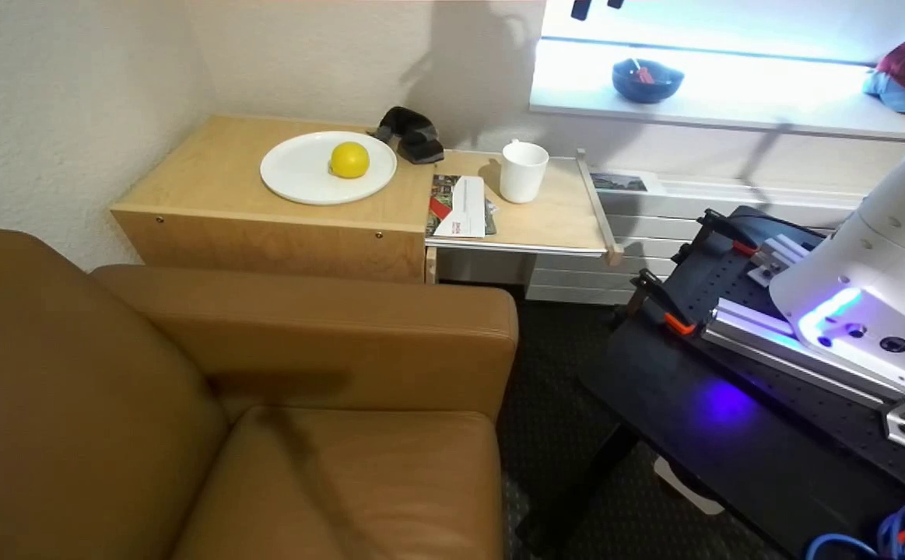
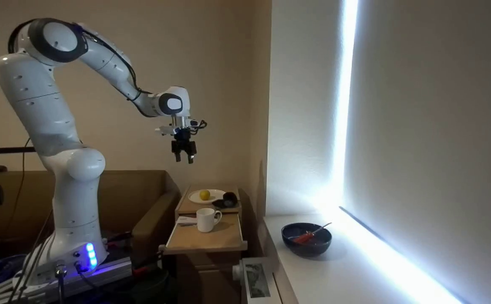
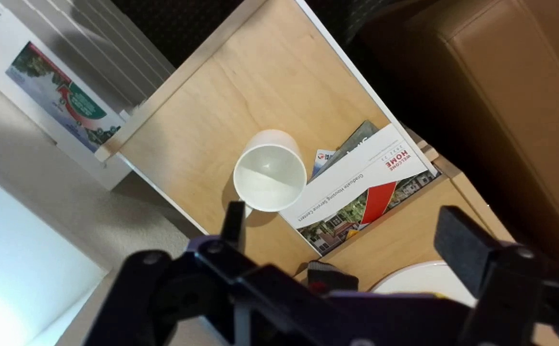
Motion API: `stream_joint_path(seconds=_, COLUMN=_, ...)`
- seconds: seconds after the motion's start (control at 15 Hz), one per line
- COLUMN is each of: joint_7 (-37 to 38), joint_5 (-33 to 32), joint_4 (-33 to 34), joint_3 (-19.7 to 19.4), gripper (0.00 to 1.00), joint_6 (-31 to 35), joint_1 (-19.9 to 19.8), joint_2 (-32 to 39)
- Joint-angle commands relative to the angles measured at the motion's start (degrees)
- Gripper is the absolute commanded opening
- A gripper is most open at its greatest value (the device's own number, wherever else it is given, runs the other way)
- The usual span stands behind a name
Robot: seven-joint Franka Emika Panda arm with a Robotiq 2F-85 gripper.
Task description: Put the sock on the windowsill
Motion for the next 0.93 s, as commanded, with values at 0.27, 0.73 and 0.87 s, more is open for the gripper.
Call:
stream_joint_path(seconds=0.27, joint_7=16.22, joint_5=10.17, joint_4=23.21, joint_3=-0.11, gripper=1.00, joint_6=-2.22, joint_1=-0.35, joint_2=25.31)
stream_joint_path(seconds=0.73, joint_7=24.72, joint_5=4.92, joint_4=25.35, joint_3=-0.88, gripper=1.00, joint_6=-1.27, joint_1=0.89, joint_2=29.15)
stream_joint_path(seconds=0.87, joint_7=34.27, joint_5=3.16, joint_4=29.86, joint_3=-1.18, gripper=1.00, joint_6=0.26, joint_1=1.72, joint_2=35.12)
